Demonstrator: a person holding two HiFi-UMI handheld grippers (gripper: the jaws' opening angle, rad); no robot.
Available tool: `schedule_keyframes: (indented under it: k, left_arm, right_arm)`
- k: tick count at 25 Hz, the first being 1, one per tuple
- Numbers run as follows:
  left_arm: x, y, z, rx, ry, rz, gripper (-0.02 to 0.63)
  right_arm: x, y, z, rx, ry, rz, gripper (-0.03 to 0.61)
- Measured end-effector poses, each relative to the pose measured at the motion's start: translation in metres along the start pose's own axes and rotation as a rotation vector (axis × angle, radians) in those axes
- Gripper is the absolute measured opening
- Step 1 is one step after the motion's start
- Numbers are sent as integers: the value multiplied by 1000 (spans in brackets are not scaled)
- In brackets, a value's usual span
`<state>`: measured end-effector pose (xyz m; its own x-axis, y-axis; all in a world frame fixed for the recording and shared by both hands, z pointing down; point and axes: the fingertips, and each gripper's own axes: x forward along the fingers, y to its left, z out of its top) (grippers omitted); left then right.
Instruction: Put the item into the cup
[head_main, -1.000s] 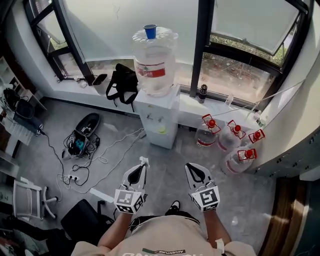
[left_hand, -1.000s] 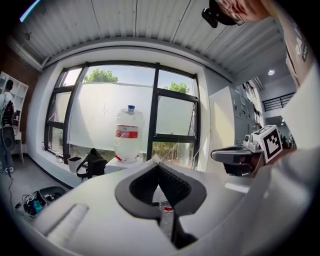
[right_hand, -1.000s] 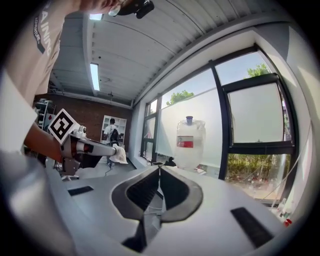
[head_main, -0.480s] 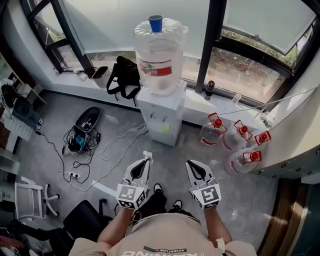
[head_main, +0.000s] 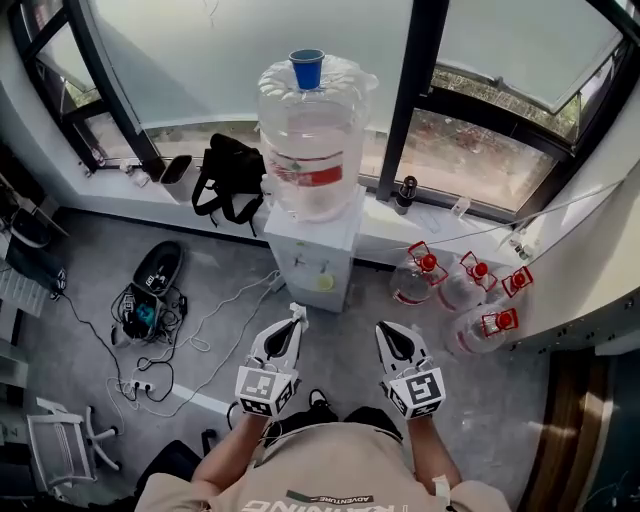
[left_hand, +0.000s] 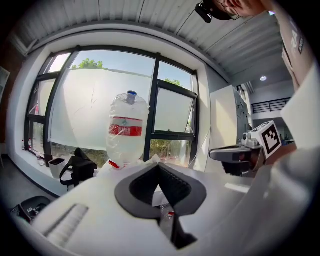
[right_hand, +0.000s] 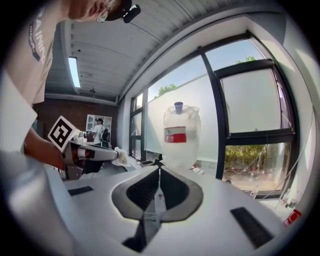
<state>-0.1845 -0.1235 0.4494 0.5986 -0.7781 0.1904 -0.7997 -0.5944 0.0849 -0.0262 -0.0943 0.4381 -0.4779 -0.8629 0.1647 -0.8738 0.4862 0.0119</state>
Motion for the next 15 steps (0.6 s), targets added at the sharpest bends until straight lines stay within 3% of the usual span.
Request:
schedule_keyframes:
  k: [6,15]
  left_arm:
    - [28,26,-12,-17,32,-42,9]
    - [78,33,-23,-30,95,-36,9]
  right_arm:
    - [24,-7,-9,12,30,-47,12]
    - [55,-46,-19,42,45,-32,12]
